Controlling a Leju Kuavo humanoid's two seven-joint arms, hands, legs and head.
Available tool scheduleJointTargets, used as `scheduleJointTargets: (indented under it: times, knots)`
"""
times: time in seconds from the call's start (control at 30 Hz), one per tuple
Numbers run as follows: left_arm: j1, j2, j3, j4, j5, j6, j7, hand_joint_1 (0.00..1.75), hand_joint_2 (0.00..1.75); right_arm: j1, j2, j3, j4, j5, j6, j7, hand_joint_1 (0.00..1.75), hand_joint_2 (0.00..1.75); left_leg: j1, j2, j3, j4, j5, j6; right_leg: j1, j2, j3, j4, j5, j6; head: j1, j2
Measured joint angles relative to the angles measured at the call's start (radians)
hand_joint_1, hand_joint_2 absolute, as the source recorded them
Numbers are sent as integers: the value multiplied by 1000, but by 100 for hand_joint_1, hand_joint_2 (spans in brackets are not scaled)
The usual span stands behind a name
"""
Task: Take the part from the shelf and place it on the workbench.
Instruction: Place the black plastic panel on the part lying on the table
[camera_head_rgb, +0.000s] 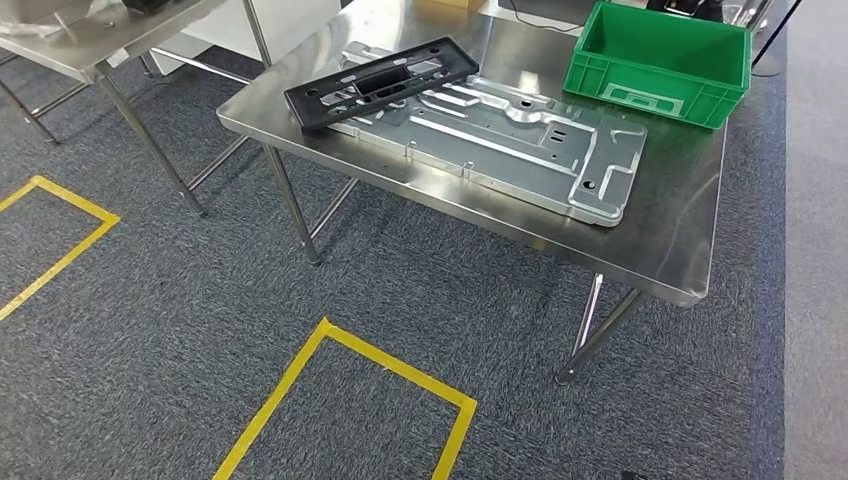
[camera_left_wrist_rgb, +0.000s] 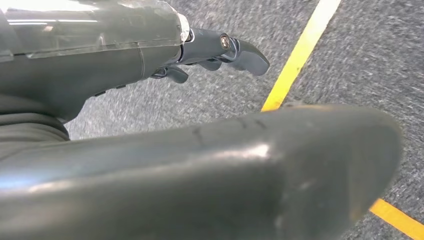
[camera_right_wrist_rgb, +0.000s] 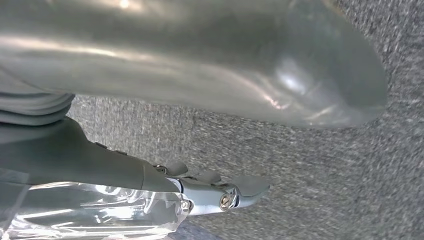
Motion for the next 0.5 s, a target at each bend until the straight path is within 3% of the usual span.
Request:
scheduleJointTargets:
  times: [0.07,0.1,0.17,0.2,0.27,0.33,0.37,0.43,0.5]
  knots:
    - [-4,0,0,0,0,0,0,0,0,3,0,0,0,0,0,0,0,0,0,51,-55,117,-67,-8,1,-27,2,-4,1,-9,-4,0]
    - [-5,0,0,0,0,0,0,0,0,4,0,0,0,0,1,0,0,0,2,61,-87,184,-96,-12,3,-41,1,-4,0,-12,-5,0]
    - [-3,0,0,0,0,0,0,0,0,5,0,0,1,1,1,0,0,0,4,68,-111,240,-103,-17,4,-67,1,-1,-3,-12,-5,0]
    - [-1,0,-1,0,0,0,0,0,0,5,0,0,1,2,2,0,0,0,5,74,-94,209,-79,-17,5,-79,2,1,-5,-10,-5,0]
    - [-2,0,-1,0,0,0,0,0,0,3,0,0,1,3,3,0,0,0,3,106,-20,71,-19,-13,6,-101,5,6,-12,-4,-5,0]
    - [-5,0,-1,0,0,1,-1,0,0,3,0,0,1,5,4,0,0,0,-3,135,31,-25,9,0,11,-121,9,12,-19,6,-4,0]
    - [-5,0,-1,0,0,1,-1,0,0,2,0,0,1,6,4,0,0,0,-6,137,37,-39,10,6,14,-130,11,13,-22,11,-3,0]
    - [-3,1,-2,0,0,1,-1,0,0,-1,0,0,0,6,4,1,0,0,-6,113,35,-42,15,18,12,-142,15,14,-25,21,-2,0]
    - [-2,1,-2,0,0,1,-1,0,0,-3,1,0,0,7,4,1,0,0,-2,94,36,-50,23,30,7,-108,6,44,-53,33,0,0]
